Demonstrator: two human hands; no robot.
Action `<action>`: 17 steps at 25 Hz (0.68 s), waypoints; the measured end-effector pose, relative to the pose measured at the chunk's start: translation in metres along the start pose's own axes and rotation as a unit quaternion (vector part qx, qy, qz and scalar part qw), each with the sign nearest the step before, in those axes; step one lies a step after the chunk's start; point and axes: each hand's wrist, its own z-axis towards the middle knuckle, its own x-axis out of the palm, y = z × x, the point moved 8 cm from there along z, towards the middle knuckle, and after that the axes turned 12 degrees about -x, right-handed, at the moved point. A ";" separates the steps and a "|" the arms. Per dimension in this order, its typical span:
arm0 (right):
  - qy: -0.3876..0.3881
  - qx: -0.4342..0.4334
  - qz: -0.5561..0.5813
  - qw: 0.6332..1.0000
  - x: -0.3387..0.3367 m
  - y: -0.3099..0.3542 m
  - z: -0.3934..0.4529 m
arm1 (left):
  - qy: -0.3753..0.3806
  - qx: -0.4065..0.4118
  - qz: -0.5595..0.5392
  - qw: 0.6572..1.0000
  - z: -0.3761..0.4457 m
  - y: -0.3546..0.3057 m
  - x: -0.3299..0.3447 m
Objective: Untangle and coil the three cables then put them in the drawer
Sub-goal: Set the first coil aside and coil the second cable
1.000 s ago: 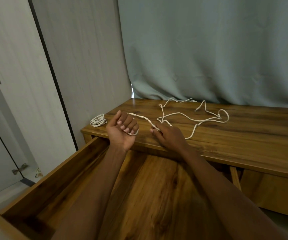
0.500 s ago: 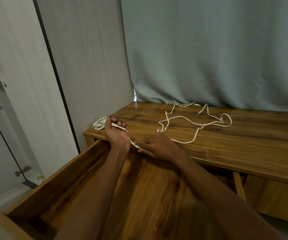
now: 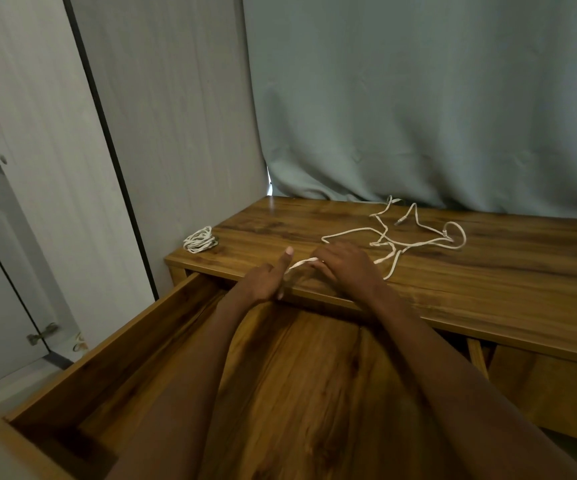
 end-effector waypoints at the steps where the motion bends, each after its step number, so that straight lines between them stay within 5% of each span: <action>1: -0.005 0.002 -0.034 0.999 -0.002 -0.004 -0.002 | 0.056 -0.004 -0.016 0.998 -0.001 -0.001 0.007; 4: -0.020 0.014 -0.150 0.988 -0.008 -0.004 -0.002 | 0.289 0.000 -0.181 0.940 -0.016 -0.009 0.031; 7: 0.009 0.030 -0.145 0.989 -0.004 -0.003 0.004 | 0.442 0.049 -0.395 0.804 -0.033 -0.033 0.034; 11: 0.024 0.019 -0.091 0.995 0.003 0.006 0.004 | 0.450 0.135 -0.548 0.692 -0.038 -0.055 0.021; 17: -0.010 0.043 -0.048 0.998 -0.002 -0.006 0.000 | 0.298 0.234 -0.698 0.608 -0.031 -0.050 -0.024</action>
